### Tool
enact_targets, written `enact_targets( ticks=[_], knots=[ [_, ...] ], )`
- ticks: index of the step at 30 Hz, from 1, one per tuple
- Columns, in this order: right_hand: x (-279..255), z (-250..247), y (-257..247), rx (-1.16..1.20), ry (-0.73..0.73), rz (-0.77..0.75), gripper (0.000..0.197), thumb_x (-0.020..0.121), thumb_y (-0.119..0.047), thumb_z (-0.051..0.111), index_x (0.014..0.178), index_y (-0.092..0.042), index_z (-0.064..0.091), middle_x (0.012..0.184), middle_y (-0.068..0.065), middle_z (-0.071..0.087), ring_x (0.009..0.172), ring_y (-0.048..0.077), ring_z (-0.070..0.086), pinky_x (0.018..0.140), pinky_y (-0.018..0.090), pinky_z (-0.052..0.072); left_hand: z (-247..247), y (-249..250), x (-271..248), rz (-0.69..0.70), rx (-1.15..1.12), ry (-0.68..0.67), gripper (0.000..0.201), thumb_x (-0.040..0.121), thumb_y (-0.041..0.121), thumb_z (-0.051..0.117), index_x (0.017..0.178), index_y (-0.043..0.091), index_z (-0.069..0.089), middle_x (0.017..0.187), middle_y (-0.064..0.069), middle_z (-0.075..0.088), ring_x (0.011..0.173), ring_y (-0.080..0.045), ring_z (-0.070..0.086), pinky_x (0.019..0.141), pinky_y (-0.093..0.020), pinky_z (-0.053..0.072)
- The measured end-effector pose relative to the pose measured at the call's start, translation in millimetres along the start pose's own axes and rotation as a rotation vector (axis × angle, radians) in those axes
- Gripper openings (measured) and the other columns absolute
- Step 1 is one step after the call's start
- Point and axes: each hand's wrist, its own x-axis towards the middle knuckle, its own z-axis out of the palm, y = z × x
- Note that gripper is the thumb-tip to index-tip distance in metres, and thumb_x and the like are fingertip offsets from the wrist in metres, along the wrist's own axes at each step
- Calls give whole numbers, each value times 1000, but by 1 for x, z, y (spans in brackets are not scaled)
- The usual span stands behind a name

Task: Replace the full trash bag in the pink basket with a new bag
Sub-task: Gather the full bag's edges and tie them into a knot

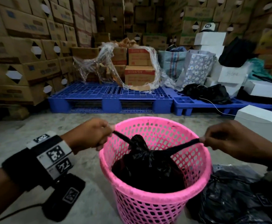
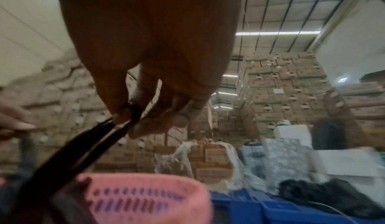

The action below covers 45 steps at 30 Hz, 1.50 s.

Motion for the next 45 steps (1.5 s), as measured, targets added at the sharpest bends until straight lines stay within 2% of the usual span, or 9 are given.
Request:
enact_targets(
  ticks=[5,12,17,21,24,29,37,41,45],
  knots=[
    [26,12,-79,216,0,-241,23,78,-35,68,71,-14,74,64,0,71,57,14,64,53,29,50,42,42,-2,94,-386,-158,24,94,12,43,87,-2,61,43,6,50,38,-9,45,38,-16,28],
    [49,26,-83,411,102,-126,16,77,-16,72,69,-3,72,55,11,66,49,10,58,47,21,45,75,48,-10,73,-471,-268,25,76,21,50,67,11,71,68,-21,53,47,-17,39,46,-27,27],
    [51,45,-64,654,34,108,25,85,-13,62,109,-8,59,80,12,72,69,18,65,61,28,51,63,44,-11,195,-297,-217,22,91,12,53,73,9,64,42,8,47,41,-9,40,42,-15,33],
    [51,64,-61,329,-291,6,19,81,-26,62,98,-23,66,103,-1,70,96,14,62,89,31,46,52,41,-11,214,-235,-233,18,89,12,55,76,5,67,42,5,53,40,-10,43,41,-14,36],
    [50,66,-64,256,-129,-96,2,80,-20,67,81,-20,66,95,-3,70,89,4,60,84,18,41,49,41,-10,162,-203,-236,24,89,13,56,66,9,64,41,4,54,35,-9,43,38,-14,35],
    [50,66,-61,-56,-6,-316,6,83,-20,63,86,-26,64,140,0,50,129,10,43,106,27,32,46,38,-12,-6,-218,-289,22,87,18,58,69,9,65,43,3,60,35,-7,52,37,-13,32],
    [54,65,-64,314,-71,-144,8,88,-7,58,86,-5,65,85,10,70,83,20,64,81,39,51,49,43,-14,434,341,-35,7,88,19,57,93,20,62,61,-3,68,53,-12,62,53,-25,47],
    [54,69,-65,99,-1,-165,6,86,-16,58,87,-15,64,82,-4,68,75,7,60,75,35,49,49,43,-11,193,-22,-234,24,92,10,50,70,14,59,51,6,54,48,-11,47,50,-21,39],
    [50,67,-69,390,98,-2,4,86,-12,60,88,-9,58,73,13,65,62,26,61,65,48,50,49,40,-8,85,-271,-272,28,92,4,47,68,13,57,50,5,54,45,-9,47,47,-18,35]
  ],
)
